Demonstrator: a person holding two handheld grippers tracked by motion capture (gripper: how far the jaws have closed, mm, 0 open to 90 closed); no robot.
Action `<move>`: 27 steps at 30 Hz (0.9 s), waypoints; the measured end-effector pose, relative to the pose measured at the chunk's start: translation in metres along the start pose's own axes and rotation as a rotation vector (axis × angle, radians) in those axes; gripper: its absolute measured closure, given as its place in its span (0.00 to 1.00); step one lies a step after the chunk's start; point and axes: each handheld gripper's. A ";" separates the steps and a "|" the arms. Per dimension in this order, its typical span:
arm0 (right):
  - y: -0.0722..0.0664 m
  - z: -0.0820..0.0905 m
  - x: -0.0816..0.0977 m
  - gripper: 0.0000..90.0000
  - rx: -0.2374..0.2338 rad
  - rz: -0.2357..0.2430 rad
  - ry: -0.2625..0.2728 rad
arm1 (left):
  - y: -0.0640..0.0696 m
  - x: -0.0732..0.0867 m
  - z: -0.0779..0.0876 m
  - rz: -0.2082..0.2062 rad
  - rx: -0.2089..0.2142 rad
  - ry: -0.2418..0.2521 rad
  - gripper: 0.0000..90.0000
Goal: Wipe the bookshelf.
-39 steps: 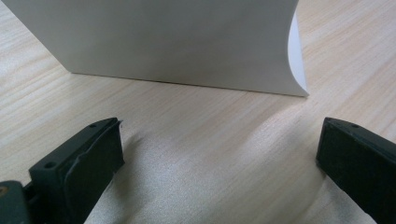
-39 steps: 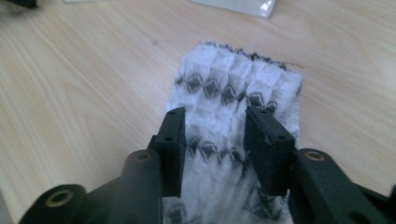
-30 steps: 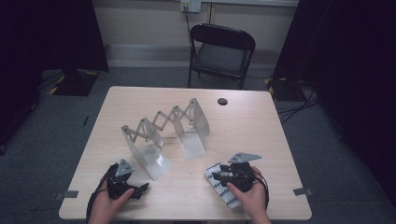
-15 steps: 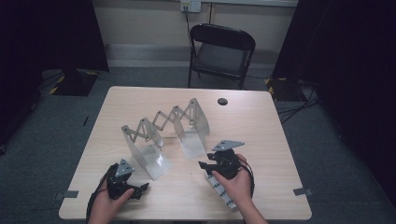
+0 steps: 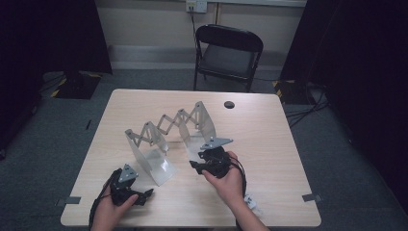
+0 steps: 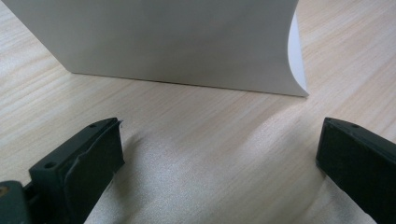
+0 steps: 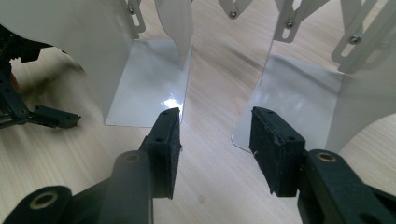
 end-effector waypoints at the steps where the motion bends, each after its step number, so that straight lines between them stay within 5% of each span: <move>1: -0.001 -0.001 -0.002 0.59 -0.001 0.000 -0.005 | 0.000 0.000 0.000 0.000 0.000 0.000 0.00; 16: -0.014 -0.023 -0.025 0.59 -0.033 0.017 -0.009 | 0.000 0.000 0.000 0.000 0.001 0.000 0.00; 27: -0.022 -0.032 -0.039 0.59 -0.012 0.055 -0.033 | 0.000 0.000 0.000 -0.001 0.004 0.000 0.00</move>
Point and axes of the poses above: each handheld gripper's, and its own axes: z roughly backward along the jaws, x roughly out of its underside, y roughly to its right, and after that the axes turned 1 degree about y, right-handed
